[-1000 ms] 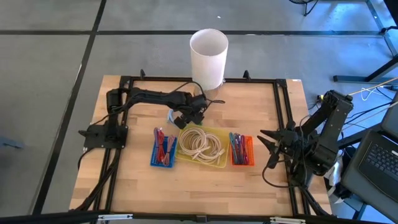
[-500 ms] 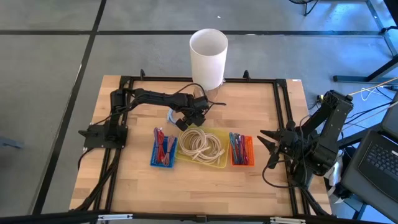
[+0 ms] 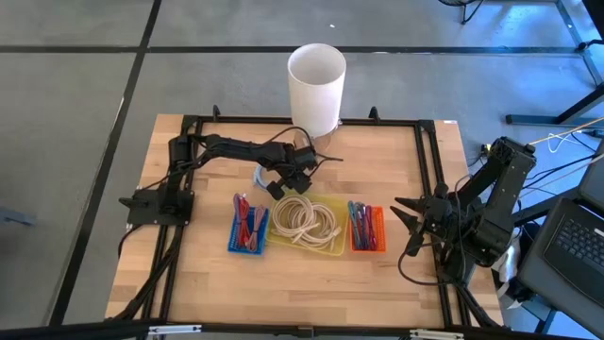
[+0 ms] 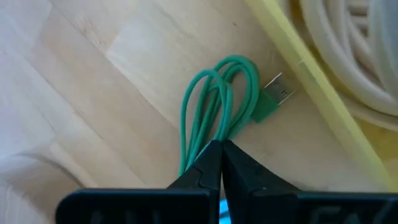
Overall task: Pick & Place USB Port
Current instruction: Put the green charger cable into the blue bin
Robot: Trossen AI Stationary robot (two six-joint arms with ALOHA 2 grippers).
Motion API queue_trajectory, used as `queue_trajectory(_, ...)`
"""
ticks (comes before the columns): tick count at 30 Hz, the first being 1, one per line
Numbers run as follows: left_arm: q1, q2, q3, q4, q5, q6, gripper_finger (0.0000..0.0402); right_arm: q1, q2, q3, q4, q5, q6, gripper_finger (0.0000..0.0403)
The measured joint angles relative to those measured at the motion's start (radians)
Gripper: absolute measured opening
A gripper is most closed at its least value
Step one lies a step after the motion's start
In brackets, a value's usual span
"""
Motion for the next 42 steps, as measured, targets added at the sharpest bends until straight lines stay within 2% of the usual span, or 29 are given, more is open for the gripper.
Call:
queue_trajectory(10,-0.021,0.007,0.128,-0.102,-0.183,-0.002,0.0001,0.0,0.0,0.0,0.003,-0.001,-0.002,0.0122)
queue_trajectory(21,-0.065,0.004,0.289,-0.291,-0.196,-0.138,0.0001,0.0,0.002,0.0,0.008,-0.056,-0.001,0.0122)
queue_trajectory(27,-0.092,-0.014,0.338,-0.31,-0.26,-0.139,0.0001,0.0,0.004,0.0,0.009,-0.056,-0.001,0.0122)
queue_trajectory(39,-0.142,-0.195,0.342,-0.348,-0.318,-0.21,0.0001,0.0,0.004,0.0,0.015,-0.064,0.0,0.0122)
queue_trajectory(42,-0.146,-0.247,0.342,-0.367,-0.244,-0.266,0.0001,0.0,0.004,0.0,0.019,-0.064,0.0,0.0122)
